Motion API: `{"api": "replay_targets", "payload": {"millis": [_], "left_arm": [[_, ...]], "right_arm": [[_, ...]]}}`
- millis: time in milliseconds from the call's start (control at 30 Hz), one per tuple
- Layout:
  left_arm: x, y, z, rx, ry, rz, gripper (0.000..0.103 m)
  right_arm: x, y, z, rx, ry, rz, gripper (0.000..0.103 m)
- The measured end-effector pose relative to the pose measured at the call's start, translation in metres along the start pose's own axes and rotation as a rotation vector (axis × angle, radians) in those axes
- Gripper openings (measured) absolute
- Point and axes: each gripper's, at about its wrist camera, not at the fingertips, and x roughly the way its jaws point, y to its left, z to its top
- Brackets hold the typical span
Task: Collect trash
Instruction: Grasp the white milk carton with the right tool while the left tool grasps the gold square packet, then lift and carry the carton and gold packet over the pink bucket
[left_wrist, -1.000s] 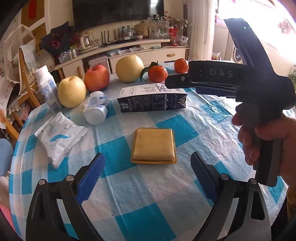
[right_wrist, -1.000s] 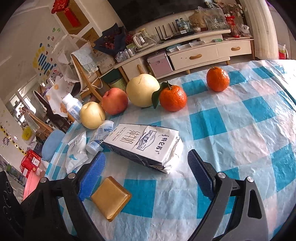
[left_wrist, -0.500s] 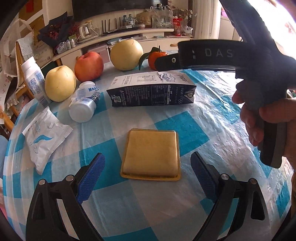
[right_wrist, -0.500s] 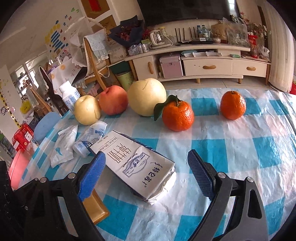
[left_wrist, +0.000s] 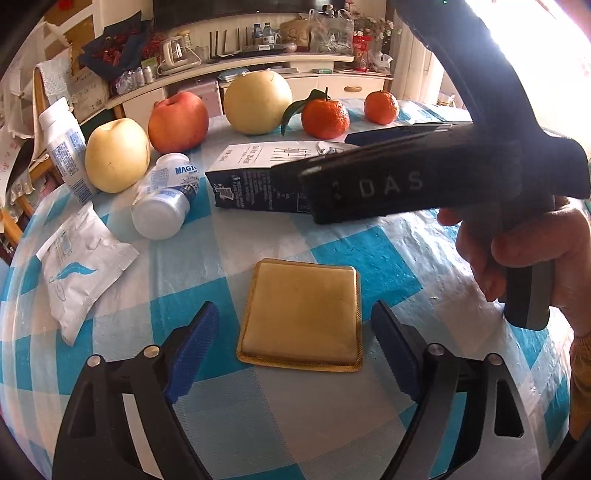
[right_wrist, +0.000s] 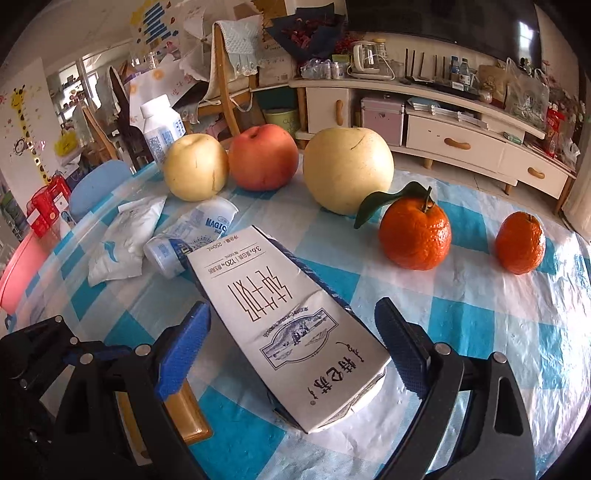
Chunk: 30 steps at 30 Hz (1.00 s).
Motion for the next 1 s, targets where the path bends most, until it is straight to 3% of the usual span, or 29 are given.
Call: {"api": "replay_targets", "payload": {"millis": [133,200,267,333,367,1000], "left_arm": [[-0.003,0.001,-0.001,-0.009,-0.011,0.006,0.066],[-0.004,0.003,-0.002,-0.010,-0.014,0.004,0.065],[-0.005,0.003,-0.004,-0.009,-0.015,0.004,0.065],[-0.007,0.005,-0.006,-0.016,-0.013,0.002,0.065],[-0.009,0.005,-0.007,-0.021,-0.013,-0.001,0.065],[-0.073,0.053,-0.057,-0.136,-0.070,0.019,0.064]], "right_arm": [[0.002,0.010,-0.003,-0.054,0.019,-0.015,0.091],[0.004,0.017,-0.005,-0.084,0.028,-0.036,0.090],[0.005,0.023,-0.007,-0.112,0.031,-0.046,0.083],[0.005,0.028,-0.008,-0.134,0.036,-0.063,0.064],[0.007,0.029,-0.009,-0.136,0.047,-0.062,0.063],[-0.016,0.043,-0.032,-0.099,0.024,-0.119,0.061]]}}
